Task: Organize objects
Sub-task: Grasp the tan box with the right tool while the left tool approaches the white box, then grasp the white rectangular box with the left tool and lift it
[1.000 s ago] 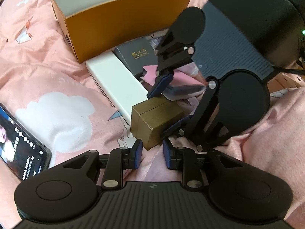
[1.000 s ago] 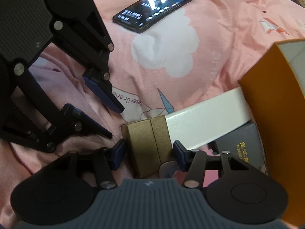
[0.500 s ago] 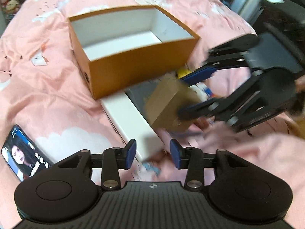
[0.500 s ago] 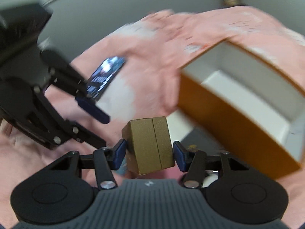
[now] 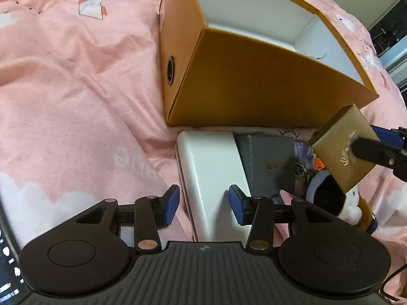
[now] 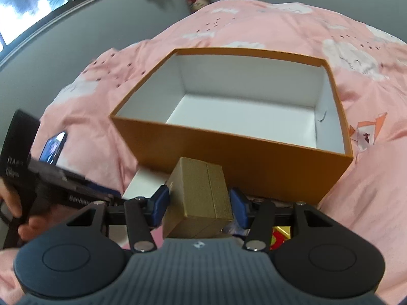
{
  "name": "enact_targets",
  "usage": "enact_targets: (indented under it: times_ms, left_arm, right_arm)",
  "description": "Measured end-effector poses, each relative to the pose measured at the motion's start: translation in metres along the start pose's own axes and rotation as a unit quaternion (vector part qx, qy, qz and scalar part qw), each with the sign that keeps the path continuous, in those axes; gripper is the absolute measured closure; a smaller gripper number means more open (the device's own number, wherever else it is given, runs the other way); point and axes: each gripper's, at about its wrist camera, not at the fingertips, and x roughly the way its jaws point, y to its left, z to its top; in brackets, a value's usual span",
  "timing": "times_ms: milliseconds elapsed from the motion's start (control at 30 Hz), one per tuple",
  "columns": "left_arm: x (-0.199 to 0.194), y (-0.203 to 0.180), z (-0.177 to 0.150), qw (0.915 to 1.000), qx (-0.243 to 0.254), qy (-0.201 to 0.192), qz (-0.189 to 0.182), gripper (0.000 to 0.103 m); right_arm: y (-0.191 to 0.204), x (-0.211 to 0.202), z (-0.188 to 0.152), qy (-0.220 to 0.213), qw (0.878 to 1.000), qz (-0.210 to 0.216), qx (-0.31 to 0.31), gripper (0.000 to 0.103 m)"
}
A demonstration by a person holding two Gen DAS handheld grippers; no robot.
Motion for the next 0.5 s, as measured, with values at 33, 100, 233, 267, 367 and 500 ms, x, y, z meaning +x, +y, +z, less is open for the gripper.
enact_targets:
  times_ms: [33,100,233,267,367,500]
  left_arm:
    - [0.003,0.001,0.000,1.0000,-0.002,0.001,-0.005,0.044]
    - [0.010,0.002,0.001,0.9998,-0.004,0.009,-0.017,0.038]
    - [0.018,0.003,0.000,0.9991,-0.014,0.022,-0.034,0.033]
    - [0.019,0.005,0.000,0.9988,-0.018,0.025,-0.038,0.033]
    - [0.023,0.009,-0.001,0.9977,-0.030,0.031,-0.052,0.034]
    - [0.030,0.012,-0.005,0.9958,-0.041,0.044,-0.069,0.032]
  right_arm:
    - [-0.001,0.004,0.000,-0.002,1.000,-0.001,0.006,0.048]
    - [-0.001,0.011,0.001,-0.002,1.000,0.001,0.016,0.048]
    - [-0.011,0.016,0.002,0.005,0.999,0.005,0.031,0.048]
    - [-0.013,0.017,0.001,0.007,0.999,0.007,0.034,0.048]
    - [-0.019,0.026,0.000,0.019,0.999,0.010,0.044,0.049]
    - [-0.023,0.042,0.001,0.047,0.997,0.003,0.061,0.056]
